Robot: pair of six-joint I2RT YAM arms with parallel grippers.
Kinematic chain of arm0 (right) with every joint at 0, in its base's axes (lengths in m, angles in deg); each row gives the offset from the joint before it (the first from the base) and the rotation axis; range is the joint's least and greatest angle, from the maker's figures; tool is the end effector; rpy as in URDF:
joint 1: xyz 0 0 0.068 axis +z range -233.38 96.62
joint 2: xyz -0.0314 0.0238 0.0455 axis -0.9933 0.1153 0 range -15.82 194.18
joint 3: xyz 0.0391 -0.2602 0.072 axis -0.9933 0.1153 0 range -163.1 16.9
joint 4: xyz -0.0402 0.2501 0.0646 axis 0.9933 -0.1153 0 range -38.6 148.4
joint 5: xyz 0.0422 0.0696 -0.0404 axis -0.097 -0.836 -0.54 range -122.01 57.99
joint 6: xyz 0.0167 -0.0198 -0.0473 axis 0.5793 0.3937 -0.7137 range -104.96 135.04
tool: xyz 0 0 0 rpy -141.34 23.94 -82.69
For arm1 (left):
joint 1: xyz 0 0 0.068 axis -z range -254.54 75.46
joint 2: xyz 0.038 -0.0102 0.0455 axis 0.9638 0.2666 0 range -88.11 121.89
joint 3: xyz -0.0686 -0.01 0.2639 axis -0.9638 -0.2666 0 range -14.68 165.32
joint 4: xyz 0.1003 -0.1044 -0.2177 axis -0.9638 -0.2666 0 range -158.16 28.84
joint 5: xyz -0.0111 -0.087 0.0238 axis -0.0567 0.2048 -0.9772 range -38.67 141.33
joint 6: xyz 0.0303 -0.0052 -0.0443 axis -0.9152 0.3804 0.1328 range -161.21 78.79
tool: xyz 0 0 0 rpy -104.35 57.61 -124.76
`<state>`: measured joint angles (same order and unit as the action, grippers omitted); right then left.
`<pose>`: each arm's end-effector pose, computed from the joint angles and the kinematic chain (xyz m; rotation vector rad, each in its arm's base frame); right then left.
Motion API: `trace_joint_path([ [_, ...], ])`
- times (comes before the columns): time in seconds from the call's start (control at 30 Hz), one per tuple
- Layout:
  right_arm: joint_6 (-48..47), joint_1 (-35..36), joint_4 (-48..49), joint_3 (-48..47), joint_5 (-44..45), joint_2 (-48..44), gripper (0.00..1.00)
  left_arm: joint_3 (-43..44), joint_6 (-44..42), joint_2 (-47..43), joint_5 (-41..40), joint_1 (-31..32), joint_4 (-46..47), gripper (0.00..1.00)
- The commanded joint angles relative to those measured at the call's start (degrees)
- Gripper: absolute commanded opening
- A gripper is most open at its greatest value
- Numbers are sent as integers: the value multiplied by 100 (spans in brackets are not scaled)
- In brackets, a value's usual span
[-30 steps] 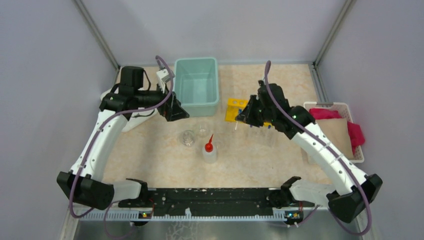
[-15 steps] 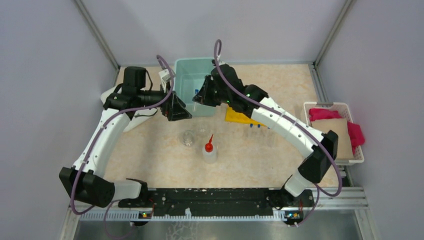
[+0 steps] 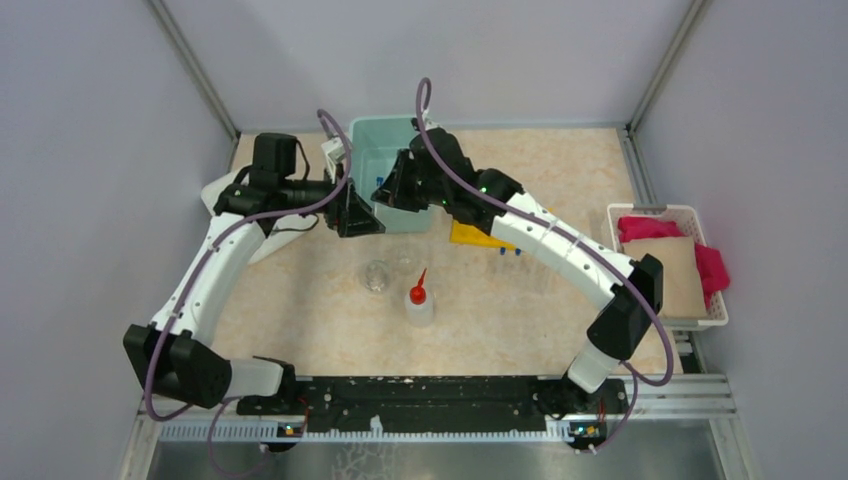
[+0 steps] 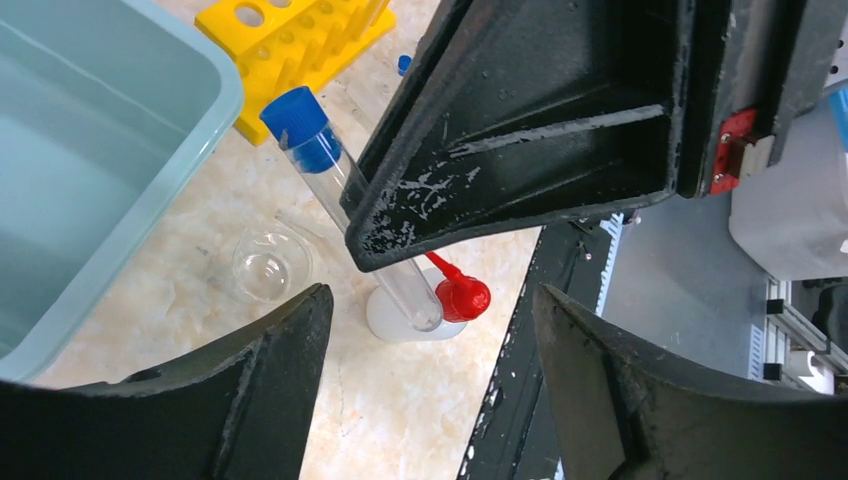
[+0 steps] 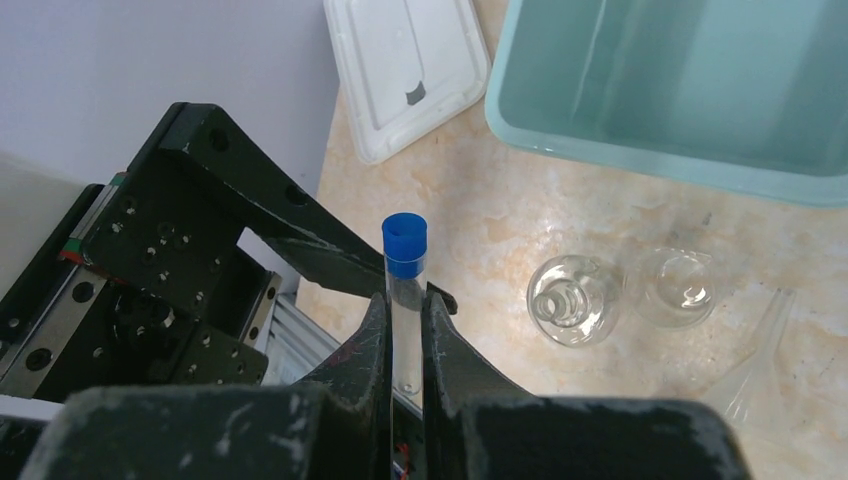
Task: Organize the chemistry lab equipment
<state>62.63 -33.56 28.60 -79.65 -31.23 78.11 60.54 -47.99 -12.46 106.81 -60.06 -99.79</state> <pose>0.2440 0.2882 0.3979 -0.0338 2.2122 1.0051 0.2571 -0.0966 0.3681 0.8907 1.9370 -1.1515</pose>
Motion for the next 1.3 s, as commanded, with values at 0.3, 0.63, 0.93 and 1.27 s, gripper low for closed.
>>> trace_joint_path([
  [0.3,-45,149,27,-274,-271,-42,8,72,-183,70,-115,-7,16,21],
  [0.63,-385,-441,-1104,-927,-1020,37,33,-105,-983,-206,-137,-7,-338,13],
  [0.93,-848,-614,-1825,-2052,-1786,675,35,-118,-1153,-245,-79,2,-476,11],
  [1.27,-870,-600,-1844,-2204,-1985,967,36,-61,-1130,-198,-24,11,-456,11],
])
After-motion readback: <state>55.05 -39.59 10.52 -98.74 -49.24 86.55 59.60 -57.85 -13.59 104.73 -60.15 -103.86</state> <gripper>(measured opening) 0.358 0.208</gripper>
